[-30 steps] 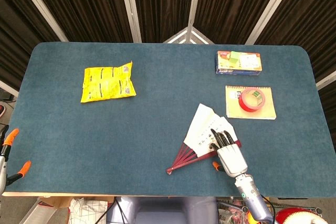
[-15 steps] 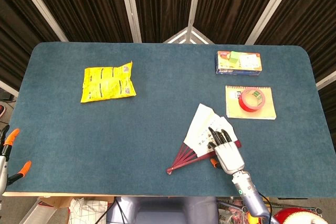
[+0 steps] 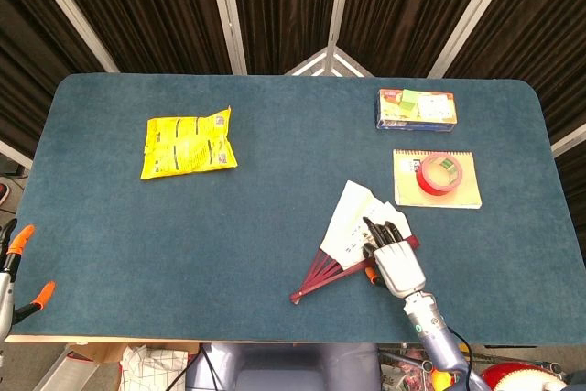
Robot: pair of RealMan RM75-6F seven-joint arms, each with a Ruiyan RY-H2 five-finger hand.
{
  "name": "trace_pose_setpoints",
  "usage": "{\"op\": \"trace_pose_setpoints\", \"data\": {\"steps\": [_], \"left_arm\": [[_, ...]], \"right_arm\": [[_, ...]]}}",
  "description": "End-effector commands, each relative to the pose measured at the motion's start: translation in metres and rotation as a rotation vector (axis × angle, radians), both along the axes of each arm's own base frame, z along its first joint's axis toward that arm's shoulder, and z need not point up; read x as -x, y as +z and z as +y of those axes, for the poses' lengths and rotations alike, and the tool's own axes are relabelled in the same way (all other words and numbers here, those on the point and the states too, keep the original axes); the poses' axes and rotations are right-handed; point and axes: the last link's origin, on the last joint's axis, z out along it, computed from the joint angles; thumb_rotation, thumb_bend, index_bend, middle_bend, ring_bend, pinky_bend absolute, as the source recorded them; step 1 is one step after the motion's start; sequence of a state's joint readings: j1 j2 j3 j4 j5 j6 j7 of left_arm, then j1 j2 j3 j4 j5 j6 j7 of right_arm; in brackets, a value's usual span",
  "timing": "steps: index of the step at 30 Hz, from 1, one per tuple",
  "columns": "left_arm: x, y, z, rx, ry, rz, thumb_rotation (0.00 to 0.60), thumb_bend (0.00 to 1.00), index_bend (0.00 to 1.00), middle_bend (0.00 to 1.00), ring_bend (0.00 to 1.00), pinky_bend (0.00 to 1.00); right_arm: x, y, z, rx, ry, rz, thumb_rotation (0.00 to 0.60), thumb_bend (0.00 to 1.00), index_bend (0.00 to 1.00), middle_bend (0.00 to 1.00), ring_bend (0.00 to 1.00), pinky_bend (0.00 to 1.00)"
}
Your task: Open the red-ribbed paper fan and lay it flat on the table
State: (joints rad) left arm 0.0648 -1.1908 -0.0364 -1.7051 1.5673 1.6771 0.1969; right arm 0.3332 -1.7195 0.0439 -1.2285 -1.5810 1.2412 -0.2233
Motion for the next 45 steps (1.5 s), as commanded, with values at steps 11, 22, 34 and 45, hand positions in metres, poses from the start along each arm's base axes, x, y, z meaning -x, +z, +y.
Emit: {"op": "trace_pose_setpoints", "data": {"steps": [11,22,34,45], "left_arm": [[0.0,0.0,-0.001,0.003,-0.003,-0.001,0.6,0.31,0.13,0.0,0.0,0.0],[0.0,0.0,-0.001,0.004,-0.003,0.0,0.6,0.31,0.13,0.0,0.0,0.0],[0.0,-0.002,0.0,0.009,0.001,0.002,0.6,0.31,0.13,0.0,0.0,0.0],[-0.002,-0.008,0.001,0.028,-0.003,0.018,0.6,0.31,0.13,0.0,0.0,0.0]], "right_arm": [[0.003,-0.003,-0.002,-0.025,0.005,0.018,0.6,0.36,0.53,0.1,0.18,0.14],[-0.001,-0.002,-0.005,-0.03,0.022,0.004,0.6,0.41,0.63,0.12,0.19,0.15],[-0.012,0.03,-0.018,-0.002,0.055,-0.021,0.6,0.41,0.64,0.12,0.19,0.16],[-0.035,0.082,-0.039,0.017,0.085,-0.044,0.6,0.41,0.69,0.12,0.19,0.17]]}}
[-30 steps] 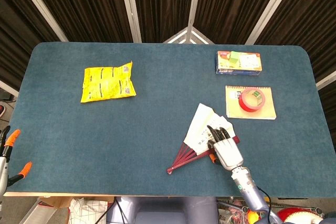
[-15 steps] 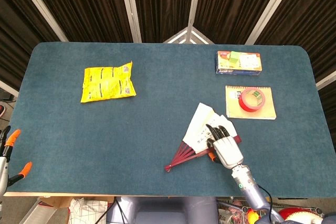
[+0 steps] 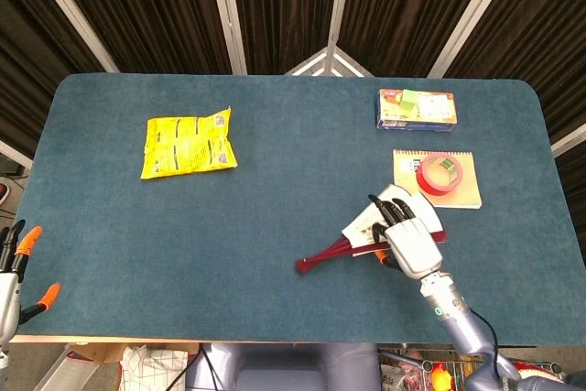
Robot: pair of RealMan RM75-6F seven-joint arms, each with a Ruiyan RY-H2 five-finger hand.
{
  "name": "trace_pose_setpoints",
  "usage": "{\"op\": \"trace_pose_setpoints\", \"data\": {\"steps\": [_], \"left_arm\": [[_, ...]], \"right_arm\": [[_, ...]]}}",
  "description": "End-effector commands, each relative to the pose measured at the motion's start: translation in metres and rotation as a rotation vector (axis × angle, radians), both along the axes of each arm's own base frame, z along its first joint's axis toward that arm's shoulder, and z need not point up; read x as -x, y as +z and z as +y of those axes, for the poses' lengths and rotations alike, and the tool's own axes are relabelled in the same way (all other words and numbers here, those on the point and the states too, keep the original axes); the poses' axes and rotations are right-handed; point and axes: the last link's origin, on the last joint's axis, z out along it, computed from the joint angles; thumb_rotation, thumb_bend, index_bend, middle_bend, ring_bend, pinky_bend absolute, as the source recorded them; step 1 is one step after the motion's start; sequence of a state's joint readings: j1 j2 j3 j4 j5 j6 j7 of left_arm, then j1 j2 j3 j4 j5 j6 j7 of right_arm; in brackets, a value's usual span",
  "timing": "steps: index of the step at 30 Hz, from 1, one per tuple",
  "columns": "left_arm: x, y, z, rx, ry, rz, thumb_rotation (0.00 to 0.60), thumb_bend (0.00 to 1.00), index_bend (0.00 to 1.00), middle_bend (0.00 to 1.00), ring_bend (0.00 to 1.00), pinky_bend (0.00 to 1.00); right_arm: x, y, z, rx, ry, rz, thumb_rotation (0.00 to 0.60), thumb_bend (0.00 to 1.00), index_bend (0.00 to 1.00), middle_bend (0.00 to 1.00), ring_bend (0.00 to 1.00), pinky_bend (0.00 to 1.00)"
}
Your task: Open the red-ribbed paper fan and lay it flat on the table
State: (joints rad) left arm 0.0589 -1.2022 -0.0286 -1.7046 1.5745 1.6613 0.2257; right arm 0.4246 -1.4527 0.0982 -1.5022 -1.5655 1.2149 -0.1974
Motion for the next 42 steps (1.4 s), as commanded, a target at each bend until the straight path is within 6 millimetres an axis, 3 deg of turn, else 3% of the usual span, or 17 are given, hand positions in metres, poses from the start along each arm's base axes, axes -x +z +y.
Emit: {"op": "trace_pose_setpoints", "data": {"steps": [1,10,22,30,42], "left_arm": [[0.0,-0.001,0.001,0.006,0.001,0.003,0.6,0.31,0.13,0.0,0.0,0.0],[0.0,-0.006,0.003,0.021,0.005,0.015,0.6,0.31,0.13,0.0,0.0,0.0],[-0.005,-0.023,0.017,0.086,-0.072,0.029,0.6,0.31,0.13,0.0,0.0,0.0],[-0.006,-0.037,0.04,0.101,-0.124,-0.037,0.6,0.31,0.13,0.0,0.0,0.0],[-0.017,-0.064,0.085,0.122,-0.216,-0.153,0.6,0.3,0.14,0.0,0.0,0.0]], "right_arm": [[-0.008,0.012,-0.008,-0.002,0.002,-0.003,0.6,0.41,0.69,0.12,0.19,0.17],[-0.026,0.033,-0.022,0.008,0.02,0.016,0.6,0.41,0.7,0.12,0.19,0.17],[-0.088,0.058,-0.043,0.009,0.093,-0.004,0.6,0.41,0.72,0.12,0.19,0.17],[-0.133,0.065,-0.062,-0.016,0.118,-0.011,0.6,0.41,0.73,0.12,0.19,0.17],[-0.207,0.055,-0.084,-0.049,0.135,-0.103,0.6,0.41,0.73,0.12,0.19,0.17]]}}
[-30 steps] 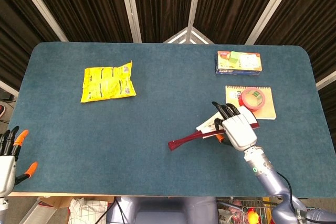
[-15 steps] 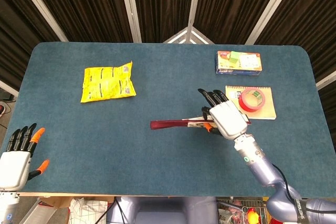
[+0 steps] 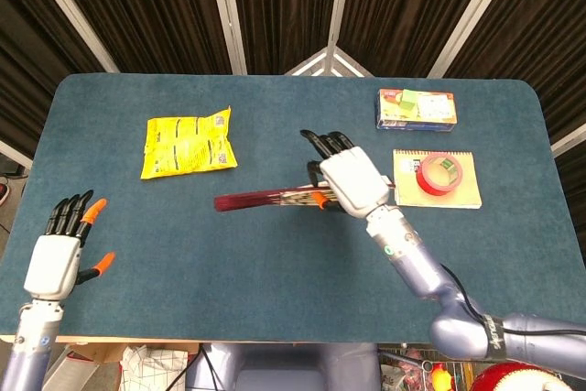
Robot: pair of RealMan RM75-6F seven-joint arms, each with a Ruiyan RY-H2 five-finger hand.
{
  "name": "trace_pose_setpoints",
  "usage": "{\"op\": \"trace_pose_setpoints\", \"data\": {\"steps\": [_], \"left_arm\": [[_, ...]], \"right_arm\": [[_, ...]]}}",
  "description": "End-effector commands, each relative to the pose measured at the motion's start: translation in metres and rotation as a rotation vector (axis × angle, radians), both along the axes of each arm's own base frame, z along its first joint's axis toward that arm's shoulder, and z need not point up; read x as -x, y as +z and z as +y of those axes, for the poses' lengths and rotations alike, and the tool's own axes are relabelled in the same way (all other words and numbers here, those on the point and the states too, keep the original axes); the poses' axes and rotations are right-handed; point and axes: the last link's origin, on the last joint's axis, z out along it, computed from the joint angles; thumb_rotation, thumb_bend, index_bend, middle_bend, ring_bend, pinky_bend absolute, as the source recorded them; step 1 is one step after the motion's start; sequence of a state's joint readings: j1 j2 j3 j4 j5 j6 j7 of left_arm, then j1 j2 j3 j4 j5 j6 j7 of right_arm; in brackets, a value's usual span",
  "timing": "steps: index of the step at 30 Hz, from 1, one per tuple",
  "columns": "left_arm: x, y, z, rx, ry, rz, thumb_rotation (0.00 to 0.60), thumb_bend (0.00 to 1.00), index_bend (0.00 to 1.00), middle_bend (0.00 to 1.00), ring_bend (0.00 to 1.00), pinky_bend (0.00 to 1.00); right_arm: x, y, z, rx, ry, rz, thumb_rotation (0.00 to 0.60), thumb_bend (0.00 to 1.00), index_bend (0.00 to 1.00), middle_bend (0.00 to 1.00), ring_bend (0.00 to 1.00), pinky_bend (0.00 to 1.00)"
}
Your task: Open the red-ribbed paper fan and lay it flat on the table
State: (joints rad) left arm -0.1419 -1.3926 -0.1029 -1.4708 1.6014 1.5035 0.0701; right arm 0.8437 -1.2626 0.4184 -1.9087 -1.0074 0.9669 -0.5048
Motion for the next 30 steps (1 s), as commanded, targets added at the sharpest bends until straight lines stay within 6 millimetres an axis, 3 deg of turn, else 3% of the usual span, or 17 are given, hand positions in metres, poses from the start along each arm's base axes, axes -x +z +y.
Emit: {"op": "trace_pose_setpoints", "data": {"steps": [1,13,25,30], "left_arm": [[-0.005,-0.012,0.013,0.048,-0.017,-0.061,0.6,0.3,0.14,0.0,0.0,0.0],[-0.024,-0.063,0.049,0.139,-0.107,-0.265,0.6,0.27,0.14,0.0,0.0,0.0],[-0.056,-0.094,0.073,0.205,-0.162,-0.504,0.6,0.26,0.2,0.0,0.0,0.0],[-0.062,-0.105,0.082,0.219,-0.15,-0.537,0.6,0.3,0.32,0.05,0.0,0.04]], "right_arm": [[-0.03,-0.004,-0.005,0.001,0.018,-0.016,0.6,0.41,0.73,0.12,0.19,0.17],[-0.086,-0.023,0.006,0.005,0.009,-0.014,0.6,0.41,0.73,0.12,0.19,0.17],[-0.11,-0.034,0.02,-0.009,0.026,-0.014,0.6,0.41,0.74,0.12,0.19,0.17],[-0.116,-0.033,0.026,-0.016,0.029,-0.023,0.6,0.41,0.74,0.12,0.19,0.17]]}}
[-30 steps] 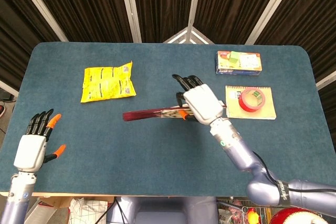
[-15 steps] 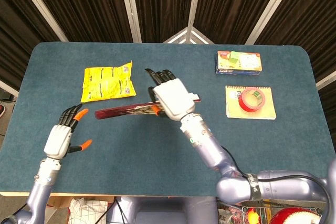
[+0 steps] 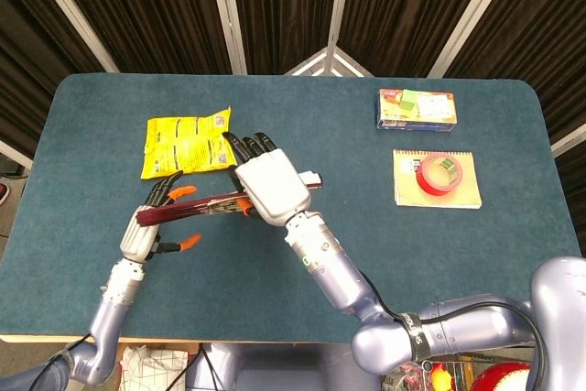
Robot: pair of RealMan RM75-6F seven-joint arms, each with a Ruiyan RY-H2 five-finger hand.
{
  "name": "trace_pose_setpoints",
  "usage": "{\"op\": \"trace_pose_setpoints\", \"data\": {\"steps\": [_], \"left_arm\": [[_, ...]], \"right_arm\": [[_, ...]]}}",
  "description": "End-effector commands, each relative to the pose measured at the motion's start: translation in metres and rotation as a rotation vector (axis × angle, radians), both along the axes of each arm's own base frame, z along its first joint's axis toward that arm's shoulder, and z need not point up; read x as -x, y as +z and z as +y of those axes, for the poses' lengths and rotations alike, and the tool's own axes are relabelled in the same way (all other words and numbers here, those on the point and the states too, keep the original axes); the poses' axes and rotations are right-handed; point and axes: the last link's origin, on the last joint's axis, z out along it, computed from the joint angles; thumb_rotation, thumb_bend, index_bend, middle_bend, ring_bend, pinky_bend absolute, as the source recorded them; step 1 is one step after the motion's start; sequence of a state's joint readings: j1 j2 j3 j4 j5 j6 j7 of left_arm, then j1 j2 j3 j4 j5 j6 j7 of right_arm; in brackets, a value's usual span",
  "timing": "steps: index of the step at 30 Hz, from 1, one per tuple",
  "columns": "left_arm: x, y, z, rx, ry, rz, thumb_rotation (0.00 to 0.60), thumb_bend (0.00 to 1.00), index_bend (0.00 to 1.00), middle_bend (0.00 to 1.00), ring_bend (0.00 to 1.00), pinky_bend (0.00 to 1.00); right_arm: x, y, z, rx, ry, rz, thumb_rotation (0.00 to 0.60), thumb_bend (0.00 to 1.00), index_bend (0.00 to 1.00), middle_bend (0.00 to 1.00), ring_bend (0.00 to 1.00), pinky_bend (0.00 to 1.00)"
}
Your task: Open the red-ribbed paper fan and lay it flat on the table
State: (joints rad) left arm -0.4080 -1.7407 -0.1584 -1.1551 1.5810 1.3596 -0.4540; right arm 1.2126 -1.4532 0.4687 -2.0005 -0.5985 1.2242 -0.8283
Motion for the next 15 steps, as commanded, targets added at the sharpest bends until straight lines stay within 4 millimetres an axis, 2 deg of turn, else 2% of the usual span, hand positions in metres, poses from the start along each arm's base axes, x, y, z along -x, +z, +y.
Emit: {"op": "trace_pose_setpoints", "data": {"steps": [1,6,10,15], "left_arm": [[-0.003,-0.006,0.006,0.001,0.01,-0.009,0.6,0.32,0.34,0.06,0.0,0.05],[0.0,-0.007,0.01,-0.041,0.015,0.016,0.6,0.39,0.43,0.11,0.0,0.05],[0.011,-0.005,0.017,-0.048,0.057,0.04,0.6,0.41,0.45,0.14,0.0,0.05],[0.017,-0.01,0.026,-0.019,0.081,0.071,0.6,0.41,0.44,0.14,0.0,0.05]], "right_arm": [[-0.001,0.001,0.002,-0.002,-0.004,-0.004,0.6,0.41,0.74,0.12,0.19,0.17],[0.003,0.004,0.001,-0.001,-0.029,-0.016,0.6,0.41,0.74,0.12,0.19,0.17],[0.012,0.01,-0.002,0.003,-0.054,-0.03,0.6,0.41,0.74,0.12,0.19,0.17],[0.013,0.015,-0.002,0.001,-0.05,-0.045,0.6,0.41,0.74,0.12,0.19,0.17]]}}
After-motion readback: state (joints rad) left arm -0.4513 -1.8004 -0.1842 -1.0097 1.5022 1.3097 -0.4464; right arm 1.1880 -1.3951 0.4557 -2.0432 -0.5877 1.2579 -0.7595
